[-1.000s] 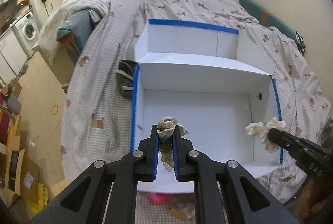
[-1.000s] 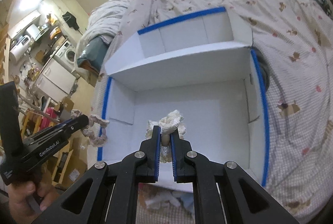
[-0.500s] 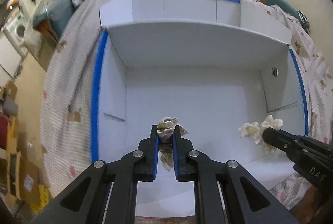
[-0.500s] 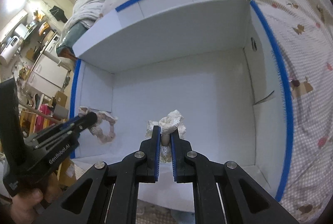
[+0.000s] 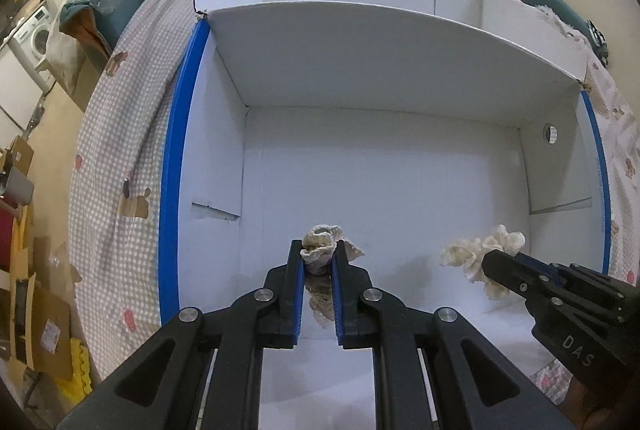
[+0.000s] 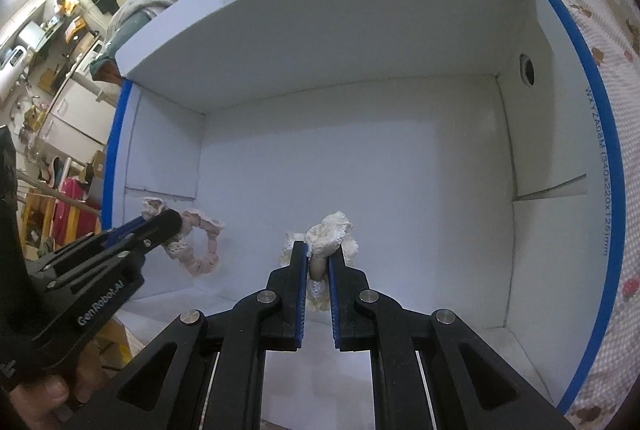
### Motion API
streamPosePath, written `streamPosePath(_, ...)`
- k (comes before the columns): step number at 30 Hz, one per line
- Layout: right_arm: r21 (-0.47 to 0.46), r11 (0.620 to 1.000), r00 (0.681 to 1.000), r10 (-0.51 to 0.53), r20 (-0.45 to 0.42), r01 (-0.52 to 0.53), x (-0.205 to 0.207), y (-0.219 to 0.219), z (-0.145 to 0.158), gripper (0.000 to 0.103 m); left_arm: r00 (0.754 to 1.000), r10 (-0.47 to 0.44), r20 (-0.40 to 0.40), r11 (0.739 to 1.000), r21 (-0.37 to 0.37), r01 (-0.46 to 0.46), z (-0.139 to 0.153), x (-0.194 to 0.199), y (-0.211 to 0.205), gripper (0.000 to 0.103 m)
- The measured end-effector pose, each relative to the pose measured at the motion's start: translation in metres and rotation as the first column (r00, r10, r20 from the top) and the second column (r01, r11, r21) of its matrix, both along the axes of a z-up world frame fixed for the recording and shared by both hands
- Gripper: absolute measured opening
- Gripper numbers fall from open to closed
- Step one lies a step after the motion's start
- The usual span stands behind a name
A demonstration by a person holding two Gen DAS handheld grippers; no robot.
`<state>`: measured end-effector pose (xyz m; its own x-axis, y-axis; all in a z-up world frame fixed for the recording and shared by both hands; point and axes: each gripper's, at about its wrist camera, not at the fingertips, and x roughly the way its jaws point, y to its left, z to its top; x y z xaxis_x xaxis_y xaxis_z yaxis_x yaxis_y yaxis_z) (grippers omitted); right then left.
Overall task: Organize soft objects
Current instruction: 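Open the left gripper to drop the beige scrunchie while the right drops the white one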
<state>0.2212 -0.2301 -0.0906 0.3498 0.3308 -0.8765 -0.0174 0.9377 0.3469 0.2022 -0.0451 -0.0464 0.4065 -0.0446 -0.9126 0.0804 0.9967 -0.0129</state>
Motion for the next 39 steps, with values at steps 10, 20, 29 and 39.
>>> streamPosePath(10,-0.014,1.0,0.999,-0.02,0.03,0.02,-0.001,-0.002,0.007,0.018,1.0,-0.005,0.014,1.0,-0.007,0.005,0.006,-0.002,-0.002,0.022)
streamPosePath(20,0.021,0.998,0.994,-0.053,0.092,0.051,-0.006,-0.008,0.021,0.076,0.998,-0.005,0.064,1.0,0.026,0.003,0.014,-0.008,-0.002,0.059)
streamPosePath(29,0.076,0.994,0.975,-0.095,0.201,0.081,-0.016,-0.021,0.043,0.099,0.992,0.004,0.123,0.999,0.044,-0.009,0.029,-0.02,0.003,0.059)
streamPosePath(39,0.02,0.996,0.968,-0.095,0.231,0.093,-0.034,-0.028,0.058,0.103,0.982,-0.017,0.19,0.999,0.051,0.007,0.051,-0.041,0.013,0.059)
